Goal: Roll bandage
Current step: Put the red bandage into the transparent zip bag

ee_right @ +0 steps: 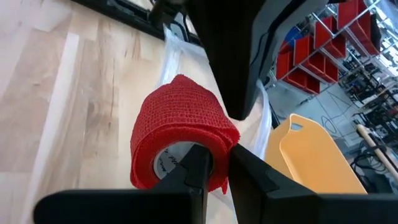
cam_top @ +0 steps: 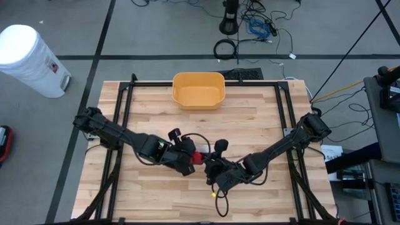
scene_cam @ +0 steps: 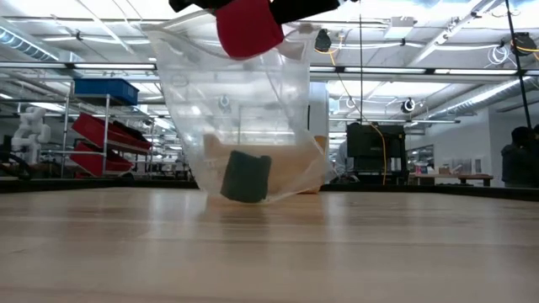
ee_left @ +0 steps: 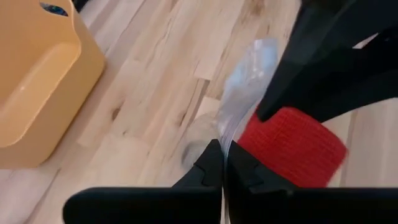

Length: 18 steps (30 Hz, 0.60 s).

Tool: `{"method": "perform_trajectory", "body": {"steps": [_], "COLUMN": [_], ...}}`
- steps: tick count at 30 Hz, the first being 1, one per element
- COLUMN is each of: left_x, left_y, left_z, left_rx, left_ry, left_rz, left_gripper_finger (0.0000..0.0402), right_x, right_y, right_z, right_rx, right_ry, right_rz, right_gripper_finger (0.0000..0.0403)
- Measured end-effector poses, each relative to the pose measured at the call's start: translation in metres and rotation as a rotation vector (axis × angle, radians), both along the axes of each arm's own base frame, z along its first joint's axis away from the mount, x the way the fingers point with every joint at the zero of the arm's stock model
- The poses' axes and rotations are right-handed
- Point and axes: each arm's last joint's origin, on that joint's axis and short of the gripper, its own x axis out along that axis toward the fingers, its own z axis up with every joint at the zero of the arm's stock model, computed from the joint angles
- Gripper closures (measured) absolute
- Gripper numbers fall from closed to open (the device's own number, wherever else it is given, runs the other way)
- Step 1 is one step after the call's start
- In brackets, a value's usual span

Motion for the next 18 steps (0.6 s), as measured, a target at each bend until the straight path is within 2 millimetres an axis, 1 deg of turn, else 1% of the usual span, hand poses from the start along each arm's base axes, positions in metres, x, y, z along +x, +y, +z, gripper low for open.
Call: {"method": "perform_trajectory", "body": {"steps": [5, 9, 18], "left_x": [-0.001, -0.001, -0.002], "left_y": [-0.003, -0.003, -0.005], "left_z": [0.001, 0.002, 0.002], "left_rx": [0.028, 0.011, 0.018], "left_ry": [-0.015, -0.034, -0.03], "left_rz": [0.008, 0.024, 0.018], "left_gripper_finger": [0.0402, 0.0402, 0.0402], "right_x": [0.004, 0.007, 0.008], "right_y": [0.002, 0.005, -0.005], "right_z": [0.006, 0.012, 0.008], "right_rx": [-0.001, -0.003, -0.008], "right_ry": [-0.053, -0.102, -0.058], "right_rz": [0.02, 0.039, 0.012], "right_gripper_finger": [0.0364, 0.0364, 0.0364]}}
